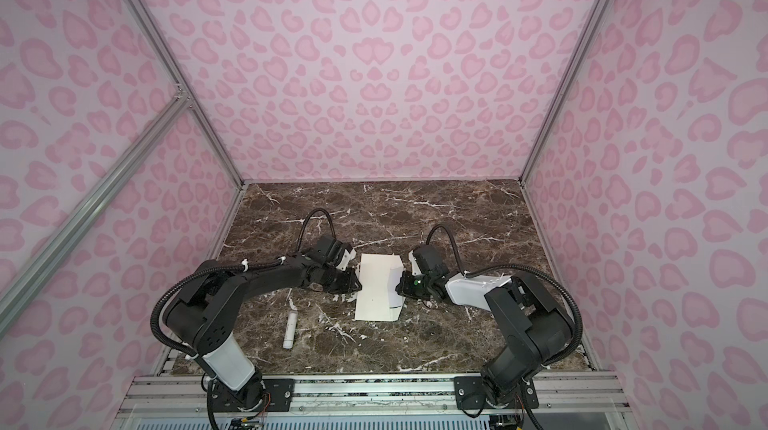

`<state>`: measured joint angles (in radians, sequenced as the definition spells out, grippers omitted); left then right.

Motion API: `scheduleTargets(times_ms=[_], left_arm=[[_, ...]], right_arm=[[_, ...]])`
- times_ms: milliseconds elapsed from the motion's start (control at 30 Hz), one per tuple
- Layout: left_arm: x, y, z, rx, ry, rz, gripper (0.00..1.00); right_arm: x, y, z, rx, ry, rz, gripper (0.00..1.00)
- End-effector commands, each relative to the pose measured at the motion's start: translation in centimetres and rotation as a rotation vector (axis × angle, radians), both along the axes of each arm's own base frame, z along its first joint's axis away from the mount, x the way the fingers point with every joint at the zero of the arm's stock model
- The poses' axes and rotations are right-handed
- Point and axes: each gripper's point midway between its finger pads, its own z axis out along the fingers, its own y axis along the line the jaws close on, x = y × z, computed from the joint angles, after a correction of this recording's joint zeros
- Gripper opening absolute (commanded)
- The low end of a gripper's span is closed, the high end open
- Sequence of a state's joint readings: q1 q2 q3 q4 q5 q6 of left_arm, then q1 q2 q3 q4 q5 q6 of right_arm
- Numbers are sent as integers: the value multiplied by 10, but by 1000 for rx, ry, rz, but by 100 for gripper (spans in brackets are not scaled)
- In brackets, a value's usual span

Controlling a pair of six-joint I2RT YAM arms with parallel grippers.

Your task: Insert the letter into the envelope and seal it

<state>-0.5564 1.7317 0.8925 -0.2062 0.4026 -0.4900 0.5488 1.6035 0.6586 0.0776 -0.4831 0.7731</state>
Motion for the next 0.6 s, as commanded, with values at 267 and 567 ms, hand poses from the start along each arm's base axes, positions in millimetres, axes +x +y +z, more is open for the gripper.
scheduleTargets(times_ms=[267, 567], left_arm=[[1, -5, -2, -25, 7, -9, 20], [-2, -4, -8, -24, 21, -15, 18]], right_arm=[[1, 2, -2, 1, 1, 8, 5], [2, 11, -4, 17, 8, 17, 4]])
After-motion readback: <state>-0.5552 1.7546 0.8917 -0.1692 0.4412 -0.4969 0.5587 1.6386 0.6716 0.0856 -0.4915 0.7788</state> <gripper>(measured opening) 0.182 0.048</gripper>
